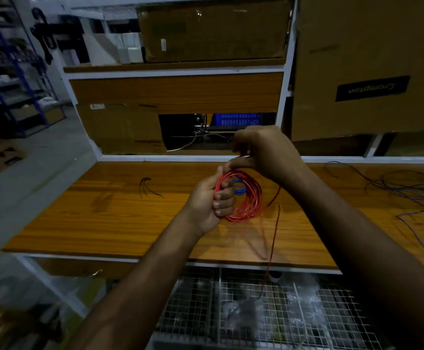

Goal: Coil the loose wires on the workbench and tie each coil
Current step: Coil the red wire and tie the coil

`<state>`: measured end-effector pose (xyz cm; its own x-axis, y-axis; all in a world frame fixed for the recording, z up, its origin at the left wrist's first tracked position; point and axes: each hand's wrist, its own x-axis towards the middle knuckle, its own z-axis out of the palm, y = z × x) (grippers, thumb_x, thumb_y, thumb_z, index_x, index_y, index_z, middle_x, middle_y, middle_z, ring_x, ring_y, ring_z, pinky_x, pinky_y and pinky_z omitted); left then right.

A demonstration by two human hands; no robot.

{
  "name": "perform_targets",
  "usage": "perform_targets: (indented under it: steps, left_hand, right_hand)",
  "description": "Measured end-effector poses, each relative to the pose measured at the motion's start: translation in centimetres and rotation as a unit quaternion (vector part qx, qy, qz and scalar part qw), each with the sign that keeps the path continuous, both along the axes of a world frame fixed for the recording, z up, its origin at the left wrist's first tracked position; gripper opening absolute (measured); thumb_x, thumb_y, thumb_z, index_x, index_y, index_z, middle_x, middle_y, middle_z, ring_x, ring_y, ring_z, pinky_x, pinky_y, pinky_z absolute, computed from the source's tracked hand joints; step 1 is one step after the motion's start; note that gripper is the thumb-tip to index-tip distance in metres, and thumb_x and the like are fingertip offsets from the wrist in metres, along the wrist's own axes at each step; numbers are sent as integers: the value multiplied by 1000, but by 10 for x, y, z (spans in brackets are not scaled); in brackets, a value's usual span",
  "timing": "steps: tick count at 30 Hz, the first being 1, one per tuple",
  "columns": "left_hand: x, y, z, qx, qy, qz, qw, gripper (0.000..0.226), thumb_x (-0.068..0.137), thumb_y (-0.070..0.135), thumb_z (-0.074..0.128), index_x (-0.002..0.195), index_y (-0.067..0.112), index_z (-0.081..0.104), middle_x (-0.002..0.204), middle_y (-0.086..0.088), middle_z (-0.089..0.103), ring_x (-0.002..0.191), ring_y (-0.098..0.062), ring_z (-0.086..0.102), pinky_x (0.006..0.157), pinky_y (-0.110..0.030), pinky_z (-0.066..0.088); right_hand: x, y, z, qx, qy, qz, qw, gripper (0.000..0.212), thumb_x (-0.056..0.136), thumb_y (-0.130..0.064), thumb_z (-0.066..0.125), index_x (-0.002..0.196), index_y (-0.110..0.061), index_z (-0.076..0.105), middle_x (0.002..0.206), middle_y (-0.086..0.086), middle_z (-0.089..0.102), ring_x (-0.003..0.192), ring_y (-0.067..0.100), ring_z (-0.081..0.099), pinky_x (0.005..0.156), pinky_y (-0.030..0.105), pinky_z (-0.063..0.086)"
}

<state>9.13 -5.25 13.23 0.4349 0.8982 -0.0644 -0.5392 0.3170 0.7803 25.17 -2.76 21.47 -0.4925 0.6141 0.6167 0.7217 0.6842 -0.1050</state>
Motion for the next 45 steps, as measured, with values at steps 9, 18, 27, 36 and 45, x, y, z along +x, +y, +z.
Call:
perform_targets:
  steps: [9, 18, 27, 36, 45]
  left_hand:
    - [-18, 3, 9, 11, -37, 19, 999, 42, 103, 44, 34, 71, 18, 44, 44, 9, 31, 32, -2, 28, 35, -17, 18]
    - [-32, 15, 15, 28, -98, 67, 992, 35, 97, 42, 41, 70, 19, 45, 46, 9, 28, 35, -4, 24, 39, -20, 12]
    - [-35, 26, 20, 4, -134, 144, 980, 42, 105, 41, 35, 69, 21, 41, 46, 9, 27, 36, -4, 23, 40, -20, 13]
    - [-42, 31, 18, -2, -123, 215, 969, 42, 105, 41, 36, 69, 21, 41, 47, 9, 26, 37, -4, 22, 38, -19, 16]
    - [-45, 32, 7, -12, -102, 250, 963, 42, 106, 41, 35, 70, 20, 41, 47, 9, 27, 36, -4, 23, 37, -19, 15]
  right_hand:
    - [37, 17, -54, -352, 175, 53, 918, 38, 99, -38, 51, 77, -9, 60, 65, 4, 55, 55, 11, 49, 52, 21, 42]
    - [77, -1, -126, -665, 466, 261, 521, 25, 93, -32, 56, 89, -8, 59, 83, 14, 59, 79, 28, 61, 93, 56, 45]
    - [74, -24, -174, -662, 563, 370, 328, 40, 93, -20, 35, 122, 0, 54, 106, 16, 59, 97, 27, 57, 98, 51, 38]
    - [53, -46, -151, -543, 633, 142, 533, 23, 83, 6, 62, 106, 1, 65, 87, 15, 58, 69, 14, 63, 58, 19, 55]
    - [50, -64, -115, -498, 642, 168, 558, 28, 66, 2, 78, 90, -4, 68, 80, 13, 65, 68, 17, 67, 61, 21, 57]
